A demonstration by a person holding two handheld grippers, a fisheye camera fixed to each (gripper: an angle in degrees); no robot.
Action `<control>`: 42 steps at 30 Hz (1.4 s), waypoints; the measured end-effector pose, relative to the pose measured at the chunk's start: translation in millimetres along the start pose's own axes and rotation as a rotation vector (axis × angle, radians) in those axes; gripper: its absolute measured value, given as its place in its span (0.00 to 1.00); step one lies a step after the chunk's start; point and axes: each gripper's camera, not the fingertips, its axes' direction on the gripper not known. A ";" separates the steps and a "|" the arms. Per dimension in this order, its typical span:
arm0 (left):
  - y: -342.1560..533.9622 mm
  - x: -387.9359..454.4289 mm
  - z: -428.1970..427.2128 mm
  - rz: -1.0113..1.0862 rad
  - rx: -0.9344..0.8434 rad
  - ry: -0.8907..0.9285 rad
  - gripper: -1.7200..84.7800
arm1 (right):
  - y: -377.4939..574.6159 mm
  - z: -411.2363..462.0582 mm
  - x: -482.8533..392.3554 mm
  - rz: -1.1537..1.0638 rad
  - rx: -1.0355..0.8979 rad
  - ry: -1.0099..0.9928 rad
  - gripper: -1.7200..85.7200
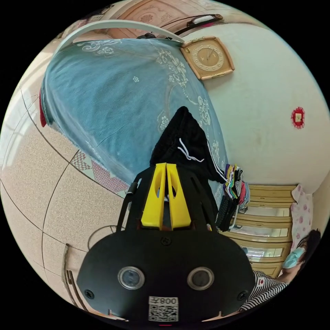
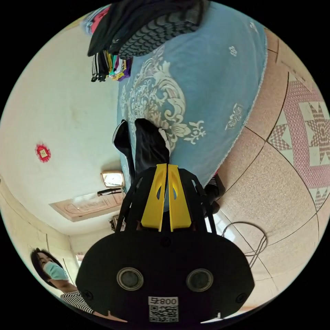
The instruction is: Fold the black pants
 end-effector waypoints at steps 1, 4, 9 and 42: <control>-3.8 2.4 1.2 0.008 0.000 0.007 0.02 | 0.5 -1.8 4.2 0.014 0.012 -0.029 0.02; -13.5 11.4 1.1 0.016 0.028 -0.008 0.02 | 2.3 -15.4 5.3 0.020 0.083 -0.037 0.02; -34.5 46.7 21.9 0.119 0.020 0.033 0.03 | -1.3 -24.8 -28.9 -0.095 0.134 -0.002 0.02; -232.7 265.4 292.9 0.356 -0.300 0.400 0.03 | -156.7 167.5 -226.0 -0.260 -0.008 -0.331 0.03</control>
